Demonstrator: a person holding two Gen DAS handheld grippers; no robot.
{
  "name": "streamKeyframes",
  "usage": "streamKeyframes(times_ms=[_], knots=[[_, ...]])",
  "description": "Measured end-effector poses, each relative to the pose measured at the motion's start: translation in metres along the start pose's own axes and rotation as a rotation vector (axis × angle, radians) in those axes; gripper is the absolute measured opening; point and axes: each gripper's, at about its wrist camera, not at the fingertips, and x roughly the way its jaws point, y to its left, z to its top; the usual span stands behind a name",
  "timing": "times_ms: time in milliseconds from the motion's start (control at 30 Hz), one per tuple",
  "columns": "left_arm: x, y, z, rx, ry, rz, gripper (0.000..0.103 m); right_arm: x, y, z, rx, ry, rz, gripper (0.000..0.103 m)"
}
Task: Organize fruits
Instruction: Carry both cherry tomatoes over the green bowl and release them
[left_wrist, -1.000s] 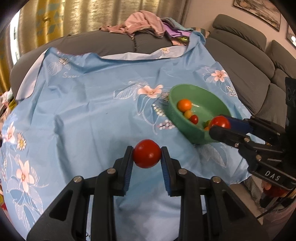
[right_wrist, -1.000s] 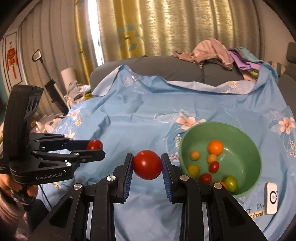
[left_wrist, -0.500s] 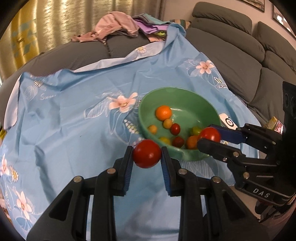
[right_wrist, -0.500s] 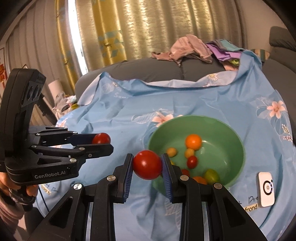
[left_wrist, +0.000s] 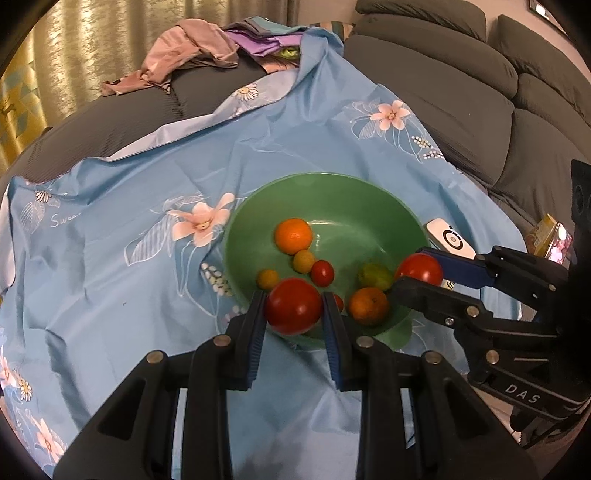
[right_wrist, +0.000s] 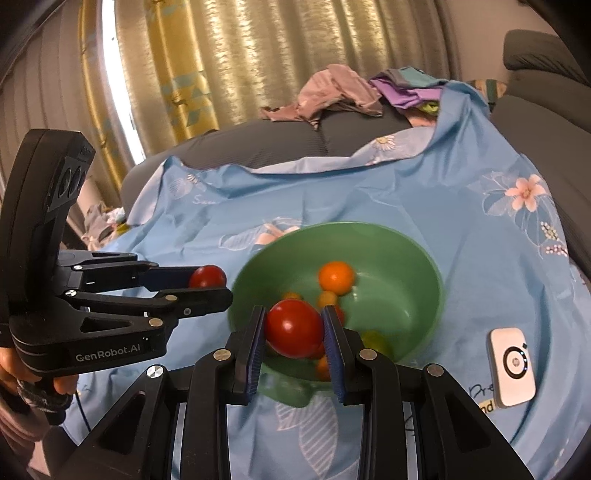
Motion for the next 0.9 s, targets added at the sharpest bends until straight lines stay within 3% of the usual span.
streamKeyframes(times_ms=[900], knots=[[0.05, -0.012, 0.01, 0.082, 0.084, 0.033, 0.03, 0.025, -0.028, 0.0, 0.042, 0.03, -0.027, 0.032]])
